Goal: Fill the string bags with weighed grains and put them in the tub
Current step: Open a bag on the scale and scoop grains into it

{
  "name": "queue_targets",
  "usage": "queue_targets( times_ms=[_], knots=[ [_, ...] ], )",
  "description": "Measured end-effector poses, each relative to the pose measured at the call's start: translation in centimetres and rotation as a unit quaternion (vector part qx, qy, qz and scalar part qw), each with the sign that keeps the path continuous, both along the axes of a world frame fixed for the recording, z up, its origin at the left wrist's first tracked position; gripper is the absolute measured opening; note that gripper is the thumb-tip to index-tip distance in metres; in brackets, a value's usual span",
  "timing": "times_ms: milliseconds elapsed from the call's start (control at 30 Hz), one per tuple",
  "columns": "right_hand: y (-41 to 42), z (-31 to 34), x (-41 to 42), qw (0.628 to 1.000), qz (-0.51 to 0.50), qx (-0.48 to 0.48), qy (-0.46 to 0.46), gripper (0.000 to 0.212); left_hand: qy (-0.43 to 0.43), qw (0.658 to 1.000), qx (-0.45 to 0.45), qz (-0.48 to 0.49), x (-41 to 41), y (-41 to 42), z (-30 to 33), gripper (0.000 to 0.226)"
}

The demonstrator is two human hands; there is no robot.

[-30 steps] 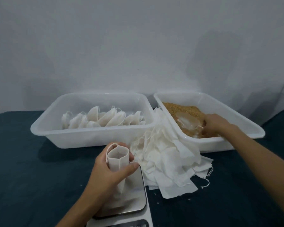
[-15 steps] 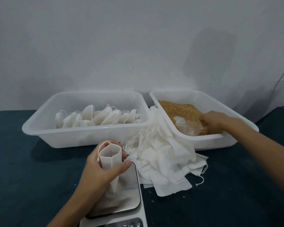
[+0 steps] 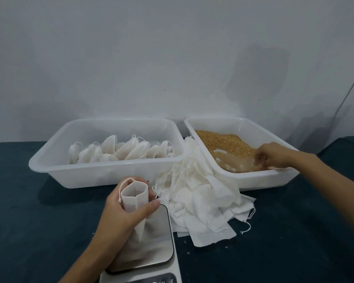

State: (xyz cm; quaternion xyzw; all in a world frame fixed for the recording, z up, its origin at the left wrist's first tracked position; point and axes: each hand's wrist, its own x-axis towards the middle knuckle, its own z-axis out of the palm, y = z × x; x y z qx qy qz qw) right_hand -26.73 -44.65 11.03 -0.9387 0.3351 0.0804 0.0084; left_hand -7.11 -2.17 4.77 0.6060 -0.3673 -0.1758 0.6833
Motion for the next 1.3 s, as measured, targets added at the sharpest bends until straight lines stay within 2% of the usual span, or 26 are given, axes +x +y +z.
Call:
queue_targets(
  times_ms=[67,167,300,433,567,667,800,933,1033,1100,1167,1300],
  knots=[
    [-0.1,-0.1,-0.7,0.999,-0.006,0.021,-0.039,0.024,-0.002,1.0,0.0,-0.004,-0.1,0.0,0.0,0.044],
    [0.1,-0.3,-0.9,0.997,-0.011,0.024,-0.078,0.029,-0.007,1.0,-0.001,-0.011,-0.2,0.0,0.0,0.03],
    [1.1,-0.2,-0.6,0.993,0.003,0.013,-0.119,0.034,-0.016,1.0,0.007,-0.003,-0.1,0.0,0.0,0.038],
    [3.3,0.6,0.2,0.986,0.038,0.004,-0.161,0.034,-0.013,1.0,0.008,-0.007,-0.1,0.0,0.0,0.037],
    [5.9,1.7,1.3,0.978,0.07,0.013,-0.195,0.015,-0.011,1.0,0.007,-0.013,-0.2,0.0,0.0,0.037],
    [7.2,2.4,1.9,0.973,0.095,0.015,-0.209,0.02,-0.013,1.0,0.005,-0.011,-0.1,0.0,-0.1,0.029],
    [6.9,2.5,2.0,0.972,0.097,0.015,-0.211,0.017,-0.007,1.0,0.0,-0.007,-0.2,0.0,0.0,0.035],
    [4.4,1.8,1.2,0.987,0.023,-0.018,-0.16,0.014,-0.006,1.0,-0.004,-0.007,-0.3,0.0,0.1,0.041],
    [2.2,0.9,0.6,0.994,-0.035,-0.078,-0.067,0.02,-0.007,1.0,0.001,-0.01,-0.4,0.1,0.3,0.044],
    [1.3,0.1,0.6,0.99,-0.056,-0.129,-0.007,0.022,-0.009,1.0,0.004,-0.012,-0.5,0.0,0.3,0.035],
    [0.7,-0.7,0.9,0.984,-0.062,-0.165,0.03,0.018,-0.01,1.0,0.004,-0.01,-0.5,0.1,0.3,0.036],
    [0.2,-1.3,1.4,0.988,-0.038,-0.135,0.062,0.019,-0.01,1.0,0.003,-0.015,-0.4,0.1,0.3,0.032]
  ],
)
